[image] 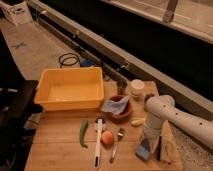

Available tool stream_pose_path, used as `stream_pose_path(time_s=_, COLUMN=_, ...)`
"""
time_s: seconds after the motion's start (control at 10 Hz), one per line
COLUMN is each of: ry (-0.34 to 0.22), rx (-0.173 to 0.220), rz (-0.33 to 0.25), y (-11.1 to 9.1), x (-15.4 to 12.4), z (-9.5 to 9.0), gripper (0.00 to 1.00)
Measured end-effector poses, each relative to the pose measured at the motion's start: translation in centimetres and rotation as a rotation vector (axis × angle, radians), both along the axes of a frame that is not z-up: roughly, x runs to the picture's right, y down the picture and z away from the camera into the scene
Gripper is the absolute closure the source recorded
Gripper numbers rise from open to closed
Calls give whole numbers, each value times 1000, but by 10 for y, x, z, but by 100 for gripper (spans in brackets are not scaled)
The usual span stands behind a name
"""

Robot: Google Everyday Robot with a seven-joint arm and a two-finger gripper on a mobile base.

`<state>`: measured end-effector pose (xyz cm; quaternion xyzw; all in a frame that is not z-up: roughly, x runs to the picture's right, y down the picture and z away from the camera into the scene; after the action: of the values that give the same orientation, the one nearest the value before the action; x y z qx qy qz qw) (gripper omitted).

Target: Wipe table surface with sponge

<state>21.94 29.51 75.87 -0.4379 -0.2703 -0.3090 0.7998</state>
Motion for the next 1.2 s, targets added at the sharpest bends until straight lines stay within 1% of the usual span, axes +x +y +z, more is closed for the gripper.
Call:
stream_pose_path(time_s=0.1, ry=6, rx=5, rz=-1, y=-7, x=3, z=6, gripper=100)
stream_pose_path(time_s=0.2, ry=9, rx=17, rz=-6, y=-19, x=4, z=15, gripper=100)
stream_pose_path(time_s=0.3, ry=3, rx=27, rz=-14, y=-27, x=1, z=19, gripper=100)
stream_pose_path(time_s=0.4, ry=-5, rx=33, rz=-22, y=-30, x=-2, z=21, gripper=100)
stream_pose_path(time_s=0.5, ry=-24, rx=42, rz=-34, y=-32, x=-13, z=22, gripper=100)
stream_pose_path(time_s=0.6, ry=-56, rx=46, rz=-56, y=-33, x=-31, z=22, gripper=100)
stream_pose_path(time_s=0.7, ry=-80, rx=48, rz=-69, y=-33, x=-45, z=22, gripper=100)
stream_pose_path(time_s=0.8, ry=-120, rx=41, rz=-73, y=-29, x=-61, z=21, gripper=100)
stream_pose_path(time_s=0.9, ry=-146, rx=29, rz=-71, y=-23, x=-68, z=20, gripper=100)
stream_pose_path(time_s=1.0, ry=-157, rx=14, rz=-68, y=-17, x=-73, z=18, gripper=100)
stream_pose_path(time_s=1.1, ry=-153, rx=2, rz=-63, y=-11, x=-73, z=14, gripper=100)
stream_pose_path(time_s=1.2, ry=-133, rx=-10, rz=-56, y=-8, x=-65, z=9, gripper=100)
